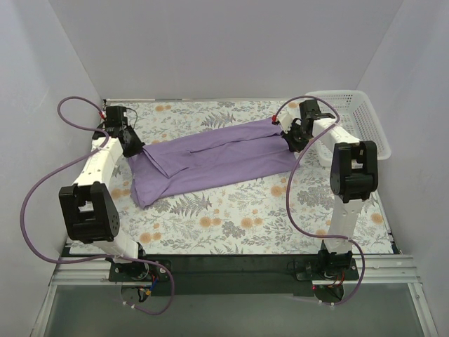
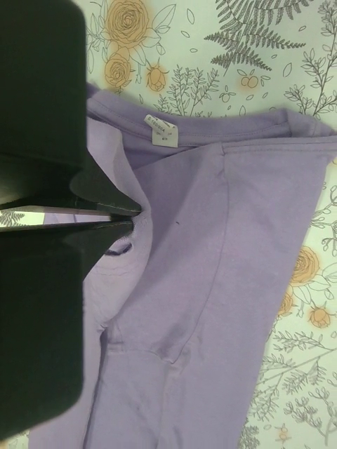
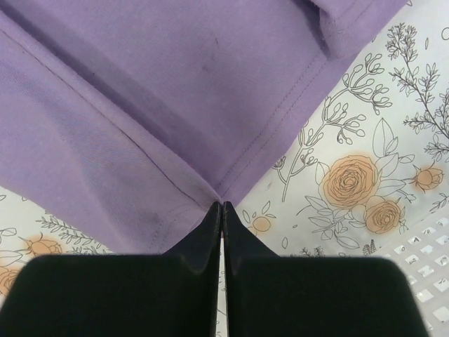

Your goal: Fold and stack the t-shirts

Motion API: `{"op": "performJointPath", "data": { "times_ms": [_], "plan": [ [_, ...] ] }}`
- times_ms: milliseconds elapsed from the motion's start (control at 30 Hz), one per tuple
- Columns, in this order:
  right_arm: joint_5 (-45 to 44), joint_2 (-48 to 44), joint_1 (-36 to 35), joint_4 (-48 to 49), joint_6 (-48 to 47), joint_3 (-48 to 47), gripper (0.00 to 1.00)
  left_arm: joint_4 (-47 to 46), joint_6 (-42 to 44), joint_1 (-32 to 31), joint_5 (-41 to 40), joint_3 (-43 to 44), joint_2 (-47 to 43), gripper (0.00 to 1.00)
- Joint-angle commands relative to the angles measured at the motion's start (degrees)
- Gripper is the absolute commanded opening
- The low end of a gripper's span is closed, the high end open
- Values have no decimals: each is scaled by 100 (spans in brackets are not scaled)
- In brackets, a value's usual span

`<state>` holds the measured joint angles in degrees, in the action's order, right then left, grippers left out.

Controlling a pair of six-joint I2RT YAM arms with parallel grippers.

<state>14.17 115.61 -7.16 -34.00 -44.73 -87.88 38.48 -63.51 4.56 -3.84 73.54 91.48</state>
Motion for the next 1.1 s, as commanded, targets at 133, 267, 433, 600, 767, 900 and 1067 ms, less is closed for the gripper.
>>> {"op": "performJointPath", "data": {
  "times_ms": [133,267,433,600,767,900,1067],
  "plan": [
    [-195,269,-22,201,228,-458,1,-244,-48,80,40,-76,-518,0],
    [-231,339,-14,227,289,-502,1,-280,-30,80,137,-50,-386,0],
    [-240,401,-22,245,316,-573,1,-236,-39,80,155,-6,-289,0],
    [-248,471,-49,280,342,-669,1,-210,-48,80,129,-94,-359,0],
    [-284,602,-110,280,351,-915,1,-209,-39,98,111,-173,-447,0],
    [-336,699,-163,280,351,-1065,1,-192,-39,89,155,-182,-438,0],
    [-389,761,-189,280,360,-1144,1,-157,-30,98,146,-147,-482,0]
  ]
}}
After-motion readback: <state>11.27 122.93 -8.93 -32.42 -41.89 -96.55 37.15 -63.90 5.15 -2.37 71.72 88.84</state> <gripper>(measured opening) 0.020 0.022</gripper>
